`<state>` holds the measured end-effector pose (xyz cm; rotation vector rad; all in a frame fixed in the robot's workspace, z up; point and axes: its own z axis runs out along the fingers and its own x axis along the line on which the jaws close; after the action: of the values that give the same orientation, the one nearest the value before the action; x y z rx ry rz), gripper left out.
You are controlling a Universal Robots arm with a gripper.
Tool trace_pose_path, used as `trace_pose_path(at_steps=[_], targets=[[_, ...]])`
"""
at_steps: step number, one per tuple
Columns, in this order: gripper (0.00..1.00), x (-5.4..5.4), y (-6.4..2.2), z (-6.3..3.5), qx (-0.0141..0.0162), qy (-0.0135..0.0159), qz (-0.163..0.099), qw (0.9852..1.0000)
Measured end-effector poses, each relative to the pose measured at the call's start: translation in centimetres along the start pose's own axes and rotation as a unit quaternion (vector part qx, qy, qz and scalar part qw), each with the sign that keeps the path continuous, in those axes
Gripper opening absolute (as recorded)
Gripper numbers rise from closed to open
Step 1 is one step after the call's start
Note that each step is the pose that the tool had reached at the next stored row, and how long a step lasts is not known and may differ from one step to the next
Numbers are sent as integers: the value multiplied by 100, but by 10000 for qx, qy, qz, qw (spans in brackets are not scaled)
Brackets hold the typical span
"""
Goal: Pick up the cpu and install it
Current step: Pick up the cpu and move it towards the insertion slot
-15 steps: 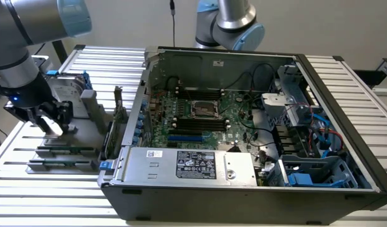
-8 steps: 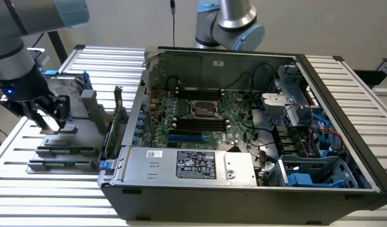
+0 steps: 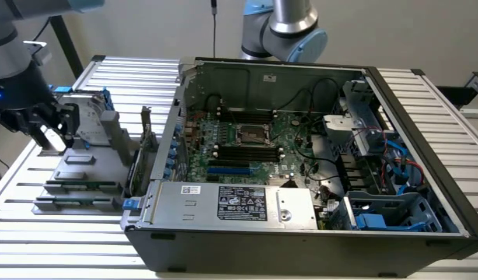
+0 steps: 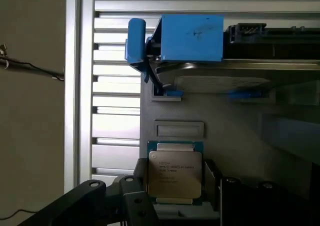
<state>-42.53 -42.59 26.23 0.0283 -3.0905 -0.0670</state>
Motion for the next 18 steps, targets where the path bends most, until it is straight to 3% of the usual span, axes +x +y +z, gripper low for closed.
trace_pose_path(at_steps=[6, 11, 18], targets=[[54, -34, 11, -278, -1, 49, 2, 10000], [54, -109, 20, -507, -1, 69, 3, 10000], [54, -326, 30, -836, -2, 101, 4, 9999]])
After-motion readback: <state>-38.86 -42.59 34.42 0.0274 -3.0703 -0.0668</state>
